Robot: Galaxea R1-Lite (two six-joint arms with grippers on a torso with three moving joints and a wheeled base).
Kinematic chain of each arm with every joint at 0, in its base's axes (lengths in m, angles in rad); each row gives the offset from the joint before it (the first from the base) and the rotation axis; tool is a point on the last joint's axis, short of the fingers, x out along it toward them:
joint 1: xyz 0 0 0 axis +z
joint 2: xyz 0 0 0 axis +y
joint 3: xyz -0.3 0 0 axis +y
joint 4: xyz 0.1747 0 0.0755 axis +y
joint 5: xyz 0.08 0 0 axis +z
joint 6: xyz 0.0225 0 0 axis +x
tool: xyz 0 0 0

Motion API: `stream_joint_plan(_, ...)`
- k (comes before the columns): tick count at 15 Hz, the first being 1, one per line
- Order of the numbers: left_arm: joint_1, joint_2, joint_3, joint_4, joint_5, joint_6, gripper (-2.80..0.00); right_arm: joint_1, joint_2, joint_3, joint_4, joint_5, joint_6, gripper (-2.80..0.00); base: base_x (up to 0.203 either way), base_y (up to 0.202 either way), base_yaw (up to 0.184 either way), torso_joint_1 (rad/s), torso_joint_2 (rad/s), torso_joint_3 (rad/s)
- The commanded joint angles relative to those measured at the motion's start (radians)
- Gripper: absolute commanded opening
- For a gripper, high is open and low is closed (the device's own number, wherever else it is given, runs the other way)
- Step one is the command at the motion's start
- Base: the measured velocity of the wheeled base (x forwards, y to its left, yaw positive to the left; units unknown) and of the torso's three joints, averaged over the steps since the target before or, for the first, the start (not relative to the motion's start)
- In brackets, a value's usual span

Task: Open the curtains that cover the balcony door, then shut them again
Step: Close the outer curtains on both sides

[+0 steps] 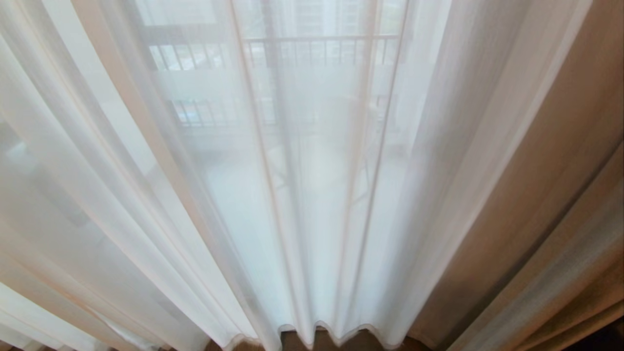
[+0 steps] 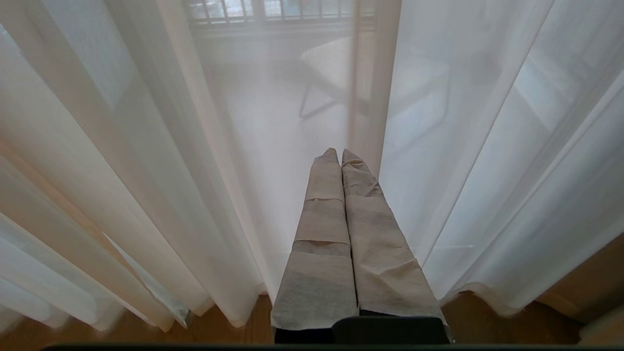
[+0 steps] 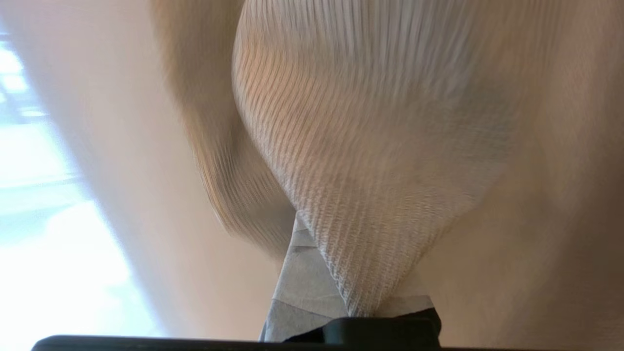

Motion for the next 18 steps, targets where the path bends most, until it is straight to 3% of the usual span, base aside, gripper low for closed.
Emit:
stream_joint_plan(1,0.000,0.000,0.000,0.000,0.000,0.000,-2.80,0.034,-0.109,0.023,0.001,0.058,0.017,-2.80,0.000,0.000,0.000,0.000,0.00,0.000)
stream_joint_plan(5,0.000,0.000,0.000,0.000,0.000,0.000,-2.80,0.243,-0.188,0.032,0.012,0.076,0.023,-2.80,0.000,0.000,0.000,0.000,0.00,0.000)
stream_joint_plan(9,0.000,0.000,0.000,0.000,0.000,0.000,-2.80,0.418,-0.201,0.043,0.015,0.073,-0.071,-2.80,0.000,0.000,0.000,0.000,0.00,0.000)
stream_joint_plan(12,0.000,0.000,0.000,0.000,0.000,0.000,-2.80,0.519,-0.183,0.046,0.014,0.070,-0.096,-2.80,0.000,0.000,0.000,0.000,0.00,0.000)
stream_joint_plan(16,0.000,0.000,0.000,0.000,0.000,0.000,-2.80,0.595,-0.110,0.042,0.008,0.069,-0.153,-2.80,0.000,0.000,0.000,0.000,0.00,0.000)
stream_joint_plan(18,0.000,0.000,0.000,0.000,0.000,0.000,-2.80,0.660,-0.068,0.038,0.002,0.035,-0.162,-2.80,0.000,0.000,0.000,0.000,0.00,0.000)
